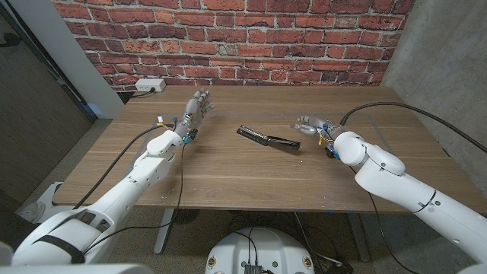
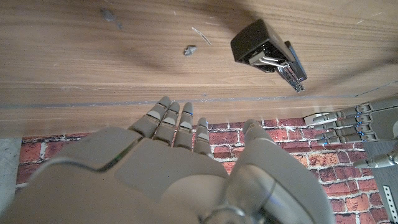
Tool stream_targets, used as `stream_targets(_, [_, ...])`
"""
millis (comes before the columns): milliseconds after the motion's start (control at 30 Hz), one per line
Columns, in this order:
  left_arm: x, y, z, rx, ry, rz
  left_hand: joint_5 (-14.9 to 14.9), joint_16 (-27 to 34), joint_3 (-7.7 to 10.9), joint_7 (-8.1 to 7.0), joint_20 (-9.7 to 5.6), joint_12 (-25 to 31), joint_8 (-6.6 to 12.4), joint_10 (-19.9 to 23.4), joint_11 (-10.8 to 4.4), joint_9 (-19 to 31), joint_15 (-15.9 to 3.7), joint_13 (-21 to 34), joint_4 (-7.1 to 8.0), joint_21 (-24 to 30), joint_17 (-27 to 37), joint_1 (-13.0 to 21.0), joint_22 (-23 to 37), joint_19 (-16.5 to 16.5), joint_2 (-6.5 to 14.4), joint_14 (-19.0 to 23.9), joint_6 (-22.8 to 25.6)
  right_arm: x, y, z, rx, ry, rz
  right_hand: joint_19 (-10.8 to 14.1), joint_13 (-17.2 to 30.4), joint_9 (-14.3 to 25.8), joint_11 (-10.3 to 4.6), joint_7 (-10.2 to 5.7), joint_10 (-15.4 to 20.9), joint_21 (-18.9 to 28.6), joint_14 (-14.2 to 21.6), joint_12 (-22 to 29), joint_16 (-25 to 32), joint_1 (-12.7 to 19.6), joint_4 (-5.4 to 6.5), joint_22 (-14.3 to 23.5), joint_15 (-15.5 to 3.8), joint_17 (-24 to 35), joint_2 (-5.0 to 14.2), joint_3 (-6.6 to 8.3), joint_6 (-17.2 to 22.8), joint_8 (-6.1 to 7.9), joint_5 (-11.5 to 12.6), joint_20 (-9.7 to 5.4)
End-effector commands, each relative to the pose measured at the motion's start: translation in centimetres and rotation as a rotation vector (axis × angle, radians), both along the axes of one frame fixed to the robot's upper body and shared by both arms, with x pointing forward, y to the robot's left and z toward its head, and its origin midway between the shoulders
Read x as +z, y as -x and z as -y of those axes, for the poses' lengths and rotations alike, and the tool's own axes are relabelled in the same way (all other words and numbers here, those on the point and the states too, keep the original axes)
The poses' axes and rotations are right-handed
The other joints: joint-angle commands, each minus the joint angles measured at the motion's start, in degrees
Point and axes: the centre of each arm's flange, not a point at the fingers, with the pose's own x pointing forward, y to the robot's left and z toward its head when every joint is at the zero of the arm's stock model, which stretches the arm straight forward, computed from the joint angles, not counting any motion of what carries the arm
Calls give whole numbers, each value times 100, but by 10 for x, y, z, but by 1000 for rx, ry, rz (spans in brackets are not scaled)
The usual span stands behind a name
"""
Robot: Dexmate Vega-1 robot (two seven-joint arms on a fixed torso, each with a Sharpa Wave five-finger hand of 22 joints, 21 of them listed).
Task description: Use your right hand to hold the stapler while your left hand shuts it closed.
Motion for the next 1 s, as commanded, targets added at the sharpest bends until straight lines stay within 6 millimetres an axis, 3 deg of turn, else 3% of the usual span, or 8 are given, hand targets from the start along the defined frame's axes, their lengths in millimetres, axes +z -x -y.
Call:
stream_targets(33, [0,-4,-1,5,-9,-7,20,14,44,2,-49,31,-9,-1216,-9,12,-101,15,-9,24,7,45,10,-968,716,-1094,-1599,0,6,-14,-27,114,1,4,-1,21,-45,-6,26,2,19,6,23,48,-12,17,-43,18,8,21,-21,-19,-18,-10])
stream_targets(167, [0,-5,-1,3,-7,-7,22,14,50,7,-47,29,-11,-1219,3,12,-95,15,-9,24,7,45,10,-967,715,-1091,-1605,4,11,-21,-32,170,12,19,-1,21,-31,15,31,7,30,6,28,40,-15,17,-35,19,-16,3,-31,-22,-23,18])
stream_targets(300, [0,-6,-1,-1,-3,-4,24,13,58,12,-47,28,-14,-1223,-9,13,-96,16,-8,22,7,45,10,-971,712,-1093,-1611,7,15,-26,-58,214,23,130,-2,20,53,125,85,44,194,18,81,-110,10,12,41,31,-214,-162,9,-8,-44,292])
stream_targets(467, [0,-7,-2,-1,1,-4,26,13,65,10,-50,29,-11,-1216,-2,13,-100,16,-8,23,8,44,10,-966,709,-1091,-1604,9,19,-35,-76,275,29,323,-2,20,8,153,243,107,396,69,110,-135,-45,7,-7,18,-351,-249,204,56,-24,423])
stream_targets(767, [-1,-8,-2,-3,-1,-7,29,11,77,16,-53,27,-12,-1219,4,13,-103,16,-7,21,9,42,11,-971,704,-1093,-1606,12,23,-46,-106,378,25,713,-2,21,-49,212,413,248,743,110,136,78,-254,16,-158,5,-423,-231,320,69,29,349])
stream_targets(1000, [1,-8,-2,-2,-5,-8,31,7,84,16,-61,24,-13,-1224,4,14,-104,17,-6,19,9,40,11,-975,700,-1101,-1607,11,24,-53,-124,431,14,754,-2,20,-127,218,447,259,794,112,111,246,-400,17,-195,4,-495,-216,352,75,66,346])
